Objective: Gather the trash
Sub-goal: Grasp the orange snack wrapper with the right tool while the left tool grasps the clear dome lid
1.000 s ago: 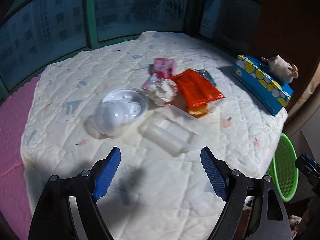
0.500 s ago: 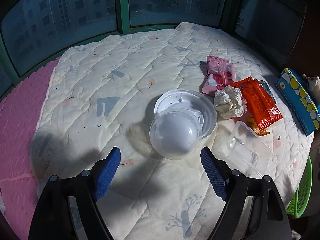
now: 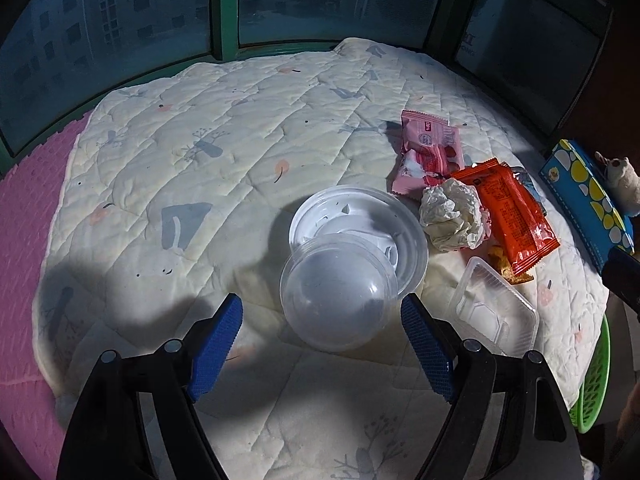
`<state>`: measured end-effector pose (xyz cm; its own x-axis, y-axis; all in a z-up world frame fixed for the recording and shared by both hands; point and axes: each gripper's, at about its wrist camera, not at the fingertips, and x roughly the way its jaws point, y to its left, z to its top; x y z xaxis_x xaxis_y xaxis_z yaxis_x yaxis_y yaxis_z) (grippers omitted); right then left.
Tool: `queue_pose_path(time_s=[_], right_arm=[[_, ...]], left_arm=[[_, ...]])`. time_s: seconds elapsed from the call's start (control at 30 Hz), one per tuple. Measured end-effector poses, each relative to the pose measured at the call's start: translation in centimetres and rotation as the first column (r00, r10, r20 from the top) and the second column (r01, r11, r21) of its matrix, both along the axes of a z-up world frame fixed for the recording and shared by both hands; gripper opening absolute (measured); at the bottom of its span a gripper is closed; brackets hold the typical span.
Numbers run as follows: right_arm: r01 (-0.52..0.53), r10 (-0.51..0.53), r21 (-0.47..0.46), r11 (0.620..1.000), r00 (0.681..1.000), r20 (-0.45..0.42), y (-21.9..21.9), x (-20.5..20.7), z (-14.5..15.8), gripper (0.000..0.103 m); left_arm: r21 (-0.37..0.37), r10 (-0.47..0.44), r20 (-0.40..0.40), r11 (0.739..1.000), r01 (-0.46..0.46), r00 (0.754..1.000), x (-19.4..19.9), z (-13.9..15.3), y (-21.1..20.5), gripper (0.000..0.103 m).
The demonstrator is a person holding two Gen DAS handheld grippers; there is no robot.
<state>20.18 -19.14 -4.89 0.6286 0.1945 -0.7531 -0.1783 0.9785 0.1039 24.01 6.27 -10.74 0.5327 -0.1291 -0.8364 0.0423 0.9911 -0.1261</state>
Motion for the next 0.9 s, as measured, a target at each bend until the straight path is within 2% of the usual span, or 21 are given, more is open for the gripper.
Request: queue_pose_path(time_s=[0.27,0.37,0.57,0.63,0.7,0.87,0.9], right_arm=[[-0.058,0.055,-0.027,0.998,0.994,-0.091,0.6,5.3,-1.8,0.082],[-0.069,0.064,-0.047,0.996,0.991,-0.114,0.7,6.6,-2.4,0.086],[-0.073,0.064,-0.060,0.995,0.987,-0.148,0.9,8.8,-3.8,0.087],[-0.071,0.061,-0.057,0.996,0.985,-0.162,0.9,9.4,-4.4,0.086],[-0.069,0.059,-0.049,0.996,0.983,-0.176,0.9,9.8,-4.9,0.083],[-0.071,0.064,-0.028,0.997,0.981,-0.184,1.0,9.7,-5.2,0.057],[-0.072,0.065,-0.032,0.997,0.982,-0.177,1.1,9.5,-5.1,0.054]], left_arm=[[-0.048,-0.032,-0.011,0.998,0.032,0.999,0.4,-0.2,0.0,0.070],[-0.064,-0.043,-0.017,0.997,0.042,0.999,0.5,-0.4,0.0,0.065],[-0.095,-0.050,-0.021,0.994,0.048,0.999,0.7,-0.4,0.4,0.055],[-0.100,-0.050,-0.018,0.994,0.048,0.999,0.7,-0.3,0.5,0.054],[-0.103,-0.048,-0.017,0.994,0.046,0.999,0.6,-0.3,0.6,0.054],[-0.101,-0.040,-0.010,0.994,0.039,0.999,0.5,-0.1,1.0,0.054],[-0.101,-0.037,-0.008,0.994,0.036,0.999,0.5,0.0,1.1,0.054]])
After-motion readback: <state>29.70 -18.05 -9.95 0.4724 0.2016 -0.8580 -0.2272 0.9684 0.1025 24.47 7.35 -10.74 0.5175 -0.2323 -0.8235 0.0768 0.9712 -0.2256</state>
